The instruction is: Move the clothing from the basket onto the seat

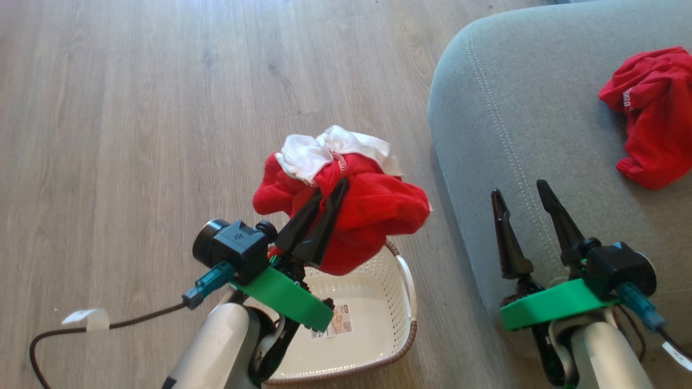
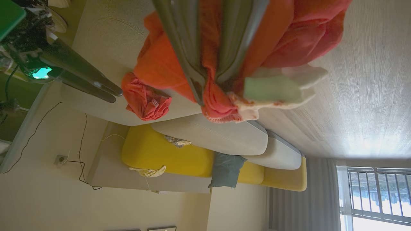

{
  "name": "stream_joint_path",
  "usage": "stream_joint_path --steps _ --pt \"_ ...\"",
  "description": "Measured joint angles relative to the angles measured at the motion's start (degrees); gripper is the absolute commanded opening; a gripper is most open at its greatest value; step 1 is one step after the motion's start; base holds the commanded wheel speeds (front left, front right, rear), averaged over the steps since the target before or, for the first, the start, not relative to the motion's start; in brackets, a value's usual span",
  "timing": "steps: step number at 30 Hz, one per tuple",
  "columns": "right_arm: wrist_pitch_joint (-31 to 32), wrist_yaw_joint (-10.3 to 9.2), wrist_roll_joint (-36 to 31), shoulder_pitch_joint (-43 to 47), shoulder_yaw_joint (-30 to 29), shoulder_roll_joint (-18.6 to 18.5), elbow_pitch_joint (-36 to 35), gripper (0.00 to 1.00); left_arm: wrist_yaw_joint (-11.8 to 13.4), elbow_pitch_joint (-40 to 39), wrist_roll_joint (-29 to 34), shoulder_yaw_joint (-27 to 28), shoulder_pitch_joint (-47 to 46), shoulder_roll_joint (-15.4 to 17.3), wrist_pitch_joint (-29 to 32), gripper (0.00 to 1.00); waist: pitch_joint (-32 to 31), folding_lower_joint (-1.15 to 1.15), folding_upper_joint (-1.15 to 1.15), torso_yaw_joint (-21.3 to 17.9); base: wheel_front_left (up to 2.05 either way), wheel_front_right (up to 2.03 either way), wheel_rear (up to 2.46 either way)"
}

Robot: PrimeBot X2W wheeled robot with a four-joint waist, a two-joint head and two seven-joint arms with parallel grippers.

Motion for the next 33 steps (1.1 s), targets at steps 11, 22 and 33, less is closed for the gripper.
stream_joint_path --steps 11,22,33 --pt "0.0 0.0 -2.69 -0.16 10.81 -3.47 -1.04 1.0 -0.02 0.37 0.83 0.2 -1.14 0.01 0.0 0.0 0.91 0.0 0.0 -0.87 0.0 0.0 0.0" --pt "0.0 0.0 -7.39 -6.63 19.22 -7.02 4.13 1.0 -0.53 1.2 0.92 -3.68 -1.67 0.08 0.0 0.0 0.94 0.0 0.0 -0.48 0.0 0.0 0.0" --pt "0.0 0.0 -9.16 -10.32 23.58 -7.57 9.04 1.0 -0.53 1.65 0.83 -8.62 -2.84 0.19 0.0 0.0 0.16 0.0 0.0 0.71 0.0 0.0 0.0"
